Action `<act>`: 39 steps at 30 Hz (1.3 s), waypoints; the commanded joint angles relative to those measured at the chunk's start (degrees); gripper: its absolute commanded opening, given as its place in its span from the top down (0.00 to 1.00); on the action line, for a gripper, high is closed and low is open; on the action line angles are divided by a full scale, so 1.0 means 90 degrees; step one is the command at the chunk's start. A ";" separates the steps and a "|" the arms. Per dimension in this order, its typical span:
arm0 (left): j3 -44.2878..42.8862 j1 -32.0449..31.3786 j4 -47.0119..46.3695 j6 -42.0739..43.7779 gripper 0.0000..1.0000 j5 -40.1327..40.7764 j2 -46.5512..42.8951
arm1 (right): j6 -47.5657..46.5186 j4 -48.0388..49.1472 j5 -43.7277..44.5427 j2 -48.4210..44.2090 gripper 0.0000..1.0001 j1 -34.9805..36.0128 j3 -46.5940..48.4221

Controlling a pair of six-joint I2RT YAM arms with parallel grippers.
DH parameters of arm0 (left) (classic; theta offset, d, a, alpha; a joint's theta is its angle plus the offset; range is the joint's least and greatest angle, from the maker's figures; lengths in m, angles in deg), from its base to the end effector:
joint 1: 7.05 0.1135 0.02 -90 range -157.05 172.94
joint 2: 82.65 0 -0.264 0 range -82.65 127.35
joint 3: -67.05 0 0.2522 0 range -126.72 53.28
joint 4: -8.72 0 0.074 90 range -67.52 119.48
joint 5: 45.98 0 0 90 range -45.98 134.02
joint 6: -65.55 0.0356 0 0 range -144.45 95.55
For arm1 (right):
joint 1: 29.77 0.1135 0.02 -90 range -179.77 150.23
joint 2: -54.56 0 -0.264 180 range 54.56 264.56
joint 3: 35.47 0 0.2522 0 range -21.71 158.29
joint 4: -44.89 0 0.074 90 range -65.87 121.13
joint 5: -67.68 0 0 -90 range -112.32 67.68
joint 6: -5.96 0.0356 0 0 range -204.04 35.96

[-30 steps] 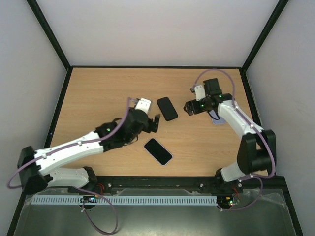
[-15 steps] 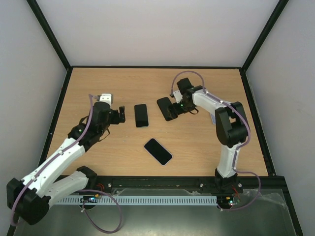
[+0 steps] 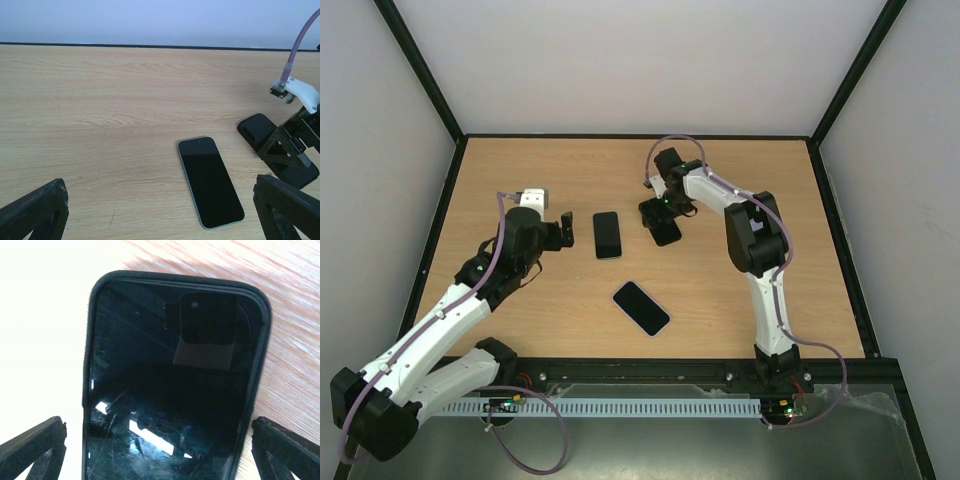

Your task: Take the phone out of the phone case

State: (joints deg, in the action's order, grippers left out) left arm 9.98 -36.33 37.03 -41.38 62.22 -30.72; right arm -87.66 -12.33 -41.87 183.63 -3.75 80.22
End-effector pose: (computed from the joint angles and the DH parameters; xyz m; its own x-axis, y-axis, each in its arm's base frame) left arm 0.1864 -0.0918 0.3015 -0.3907 -0.0981 -0.9153 0.1049 0.9831 -0.1501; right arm 0.4149 0.2158 0.1587 -0.8135 -0.4633 -0.3514 -0.5658 0.7704 0.2940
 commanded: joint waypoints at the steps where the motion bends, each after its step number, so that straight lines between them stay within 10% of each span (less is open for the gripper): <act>1: -0.0014 0.0030 -0.0064 0.0082 0.00 -0.0001 0.0008 | 0.0111 -0.0502 0.0192 0.0299 0.02 0.0221 0.0083; 7: -0.0017 0.0030 -0.0063 0.0108 0.00 0.0063 0.0012 | 0.0344 -0.0457 0.1358 0.0495 0.00 0.0434 -0.0165; 17: -0.0014 0.0100 -0.0043 0.0051 0.00 0.0223 0.0018 | 0.0251 -0.0595 0.1409 0.0161 0.26 0.0468 -0.0842; 30: 0.0040 0.0187 -0.0144 -0.0388 0.03 0.0128 -0.0004 | -0.0127 0.1112 -0.1085 -0.3664 0.50 -0.0072 -0.3797; 39: 0.1104 -0.0505 -0.2089 -0.2582 0.17 -0.2200 -0.0271 | -0.0343 0.2421 -0.1495 -0.6058 0.55 -0.0196 -0.6099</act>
State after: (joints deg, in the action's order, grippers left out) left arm 14.08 -36.14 29.57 -52.37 53.10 -32.58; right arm -89.41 1.46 -51.47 136.45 -5.41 31.93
